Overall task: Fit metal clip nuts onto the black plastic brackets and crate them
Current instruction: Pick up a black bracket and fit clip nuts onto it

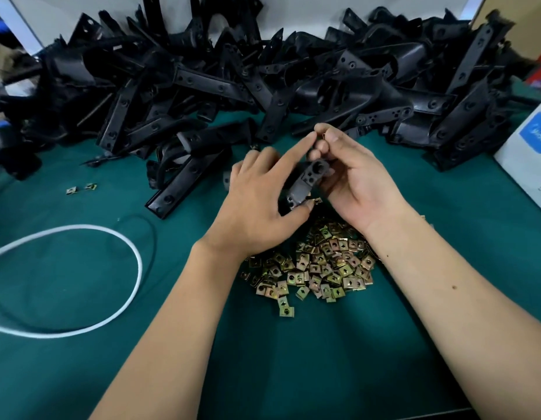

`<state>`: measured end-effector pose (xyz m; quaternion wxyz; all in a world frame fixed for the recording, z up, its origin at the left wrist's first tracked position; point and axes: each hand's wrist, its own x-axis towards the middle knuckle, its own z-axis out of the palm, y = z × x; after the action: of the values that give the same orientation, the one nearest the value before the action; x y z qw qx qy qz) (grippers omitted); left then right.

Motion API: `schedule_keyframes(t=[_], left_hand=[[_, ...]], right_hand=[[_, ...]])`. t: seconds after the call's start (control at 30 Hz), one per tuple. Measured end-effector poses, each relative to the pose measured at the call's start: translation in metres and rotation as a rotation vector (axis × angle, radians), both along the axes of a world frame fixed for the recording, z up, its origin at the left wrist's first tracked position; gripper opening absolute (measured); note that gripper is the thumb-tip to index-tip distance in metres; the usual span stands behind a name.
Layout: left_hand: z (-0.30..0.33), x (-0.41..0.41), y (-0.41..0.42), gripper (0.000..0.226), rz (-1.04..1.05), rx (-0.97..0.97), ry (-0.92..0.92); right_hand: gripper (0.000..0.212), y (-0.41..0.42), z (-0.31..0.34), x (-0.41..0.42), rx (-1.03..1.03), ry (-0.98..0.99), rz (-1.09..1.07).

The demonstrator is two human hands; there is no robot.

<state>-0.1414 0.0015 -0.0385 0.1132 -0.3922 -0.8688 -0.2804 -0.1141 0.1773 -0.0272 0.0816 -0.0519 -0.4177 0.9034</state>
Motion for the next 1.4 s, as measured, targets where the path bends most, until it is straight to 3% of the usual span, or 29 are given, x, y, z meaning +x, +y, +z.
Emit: schedule_keyframes(t=[0.1, 0.27, 0.4, 0.7, 1.13, 1.4], left_hand=[[-0.001, 0.002, 0.003, 0.082, 0.163, -0.111, 0.058], [-0.001, 0.007, 0.010, 0.081, 0.386, -0.212, -0.017], [0.001, 0.004, 0.005, 0.067, 0.436, -0.164, -0.081], [0.005, -0.011, -0.011, 0.063, 0.527, 0.105, -0.175], [0.002, -0.009, -0.007, 0.059, 0.513, 0.054, -0.152], [0.000, -0.009, -0.006, 0.056, 0.503, 0.048, -0.144]], right_hand=[[0.013, 0.001, -0.003, -0.001, 0.171, -0.005, -0.101], [0.007, -0.004, -0.013, -0.004, 0.536, -0.004, -0.261], [0.013, -0.003, -0.016, -0.004, 0.630, -0.004, -0.281], [0.028, -0.008, -0.019, -0.003, 0.631, 0.021, -0.118], [0.024, -0.008, -0.017, 0.000, 0.692, -0.007, -0.095], [0.012, -0.007, -0.017, 0.000, 0.619, -0.040, -0.124]])
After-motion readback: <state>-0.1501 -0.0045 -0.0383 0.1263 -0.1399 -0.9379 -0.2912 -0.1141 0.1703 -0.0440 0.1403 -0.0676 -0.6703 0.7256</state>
